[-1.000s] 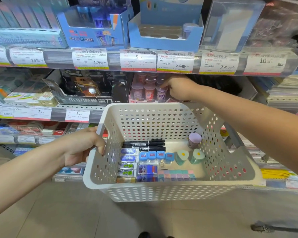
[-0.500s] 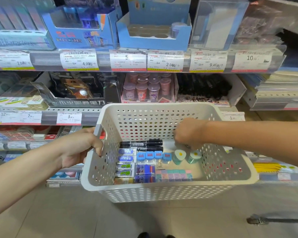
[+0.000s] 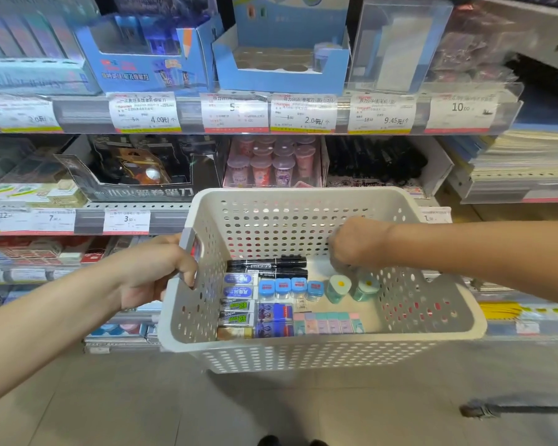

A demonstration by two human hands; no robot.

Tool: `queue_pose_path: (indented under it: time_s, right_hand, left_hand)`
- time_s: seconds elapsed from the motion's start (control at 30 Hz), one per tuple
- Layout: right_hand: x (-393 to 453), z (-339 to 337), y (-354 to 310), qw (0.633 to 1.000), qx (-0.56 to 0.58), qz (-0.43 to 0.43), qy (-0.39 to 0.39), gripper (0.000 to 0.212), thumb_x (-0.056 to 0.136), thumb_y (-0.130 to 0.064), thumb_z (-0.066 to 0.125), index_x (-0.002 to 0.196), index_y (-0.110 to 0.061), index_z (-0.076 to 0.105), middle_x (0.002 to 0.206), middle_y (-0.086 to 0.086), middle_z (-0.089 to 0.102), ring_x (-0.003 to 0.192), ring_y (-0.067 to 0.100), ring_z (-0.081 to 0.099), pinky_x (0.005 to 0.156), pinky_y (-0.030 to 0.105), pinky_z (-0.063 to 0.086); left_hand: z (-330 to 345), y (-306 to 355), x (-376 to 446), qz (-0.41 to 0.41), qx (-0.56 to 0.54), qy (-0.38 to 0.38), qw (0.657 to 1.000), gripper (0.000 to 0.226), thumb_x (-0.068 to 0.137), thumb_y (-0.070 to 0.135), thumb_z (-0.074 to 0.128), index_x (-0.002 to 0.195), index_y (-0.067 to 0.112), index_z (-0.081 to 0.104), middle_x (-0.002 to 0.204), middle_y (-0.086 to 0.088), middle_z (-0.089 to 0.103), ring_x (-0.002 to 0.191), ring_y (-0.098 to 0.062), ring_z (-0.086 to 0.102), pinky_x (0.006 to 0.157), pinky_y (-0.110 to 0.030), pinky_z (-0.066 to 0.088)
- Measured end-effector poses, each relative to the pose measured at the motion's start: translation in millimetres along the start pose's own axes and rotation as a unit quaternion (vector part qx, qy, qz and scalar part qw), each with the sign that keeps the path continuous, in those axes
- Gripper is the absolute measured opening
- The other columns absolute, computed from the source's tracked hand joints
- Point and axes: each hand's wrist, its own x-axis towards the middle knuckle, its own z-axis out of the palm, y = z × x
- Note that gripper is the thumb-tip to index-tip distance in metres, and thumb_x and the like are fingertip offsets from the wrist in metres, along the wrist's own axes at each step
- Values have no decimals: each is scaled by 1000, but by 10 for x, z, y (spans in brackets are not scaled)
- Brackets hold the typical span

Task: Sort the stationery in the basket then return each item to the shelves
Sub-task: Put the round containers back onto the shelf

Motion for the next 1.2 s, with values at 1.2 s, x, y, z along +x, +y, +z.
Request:
queue_pose_path:
  time_s: [1.2]
  right_hand:
    - [334, -426, 841, 865, 307, 230, 323, 24, 91, -18, 49, 101, -4, 67, 108, 14, 65, 98, 32, 58, 84, 38, 50]
  left_hand:
    - [-135, -28, -74, -22, -23, 18, 999, 64, 41, -4, 50, 104, 1, 60, 59, -14, 53, 51, -23, 52, 56, -28, 46]
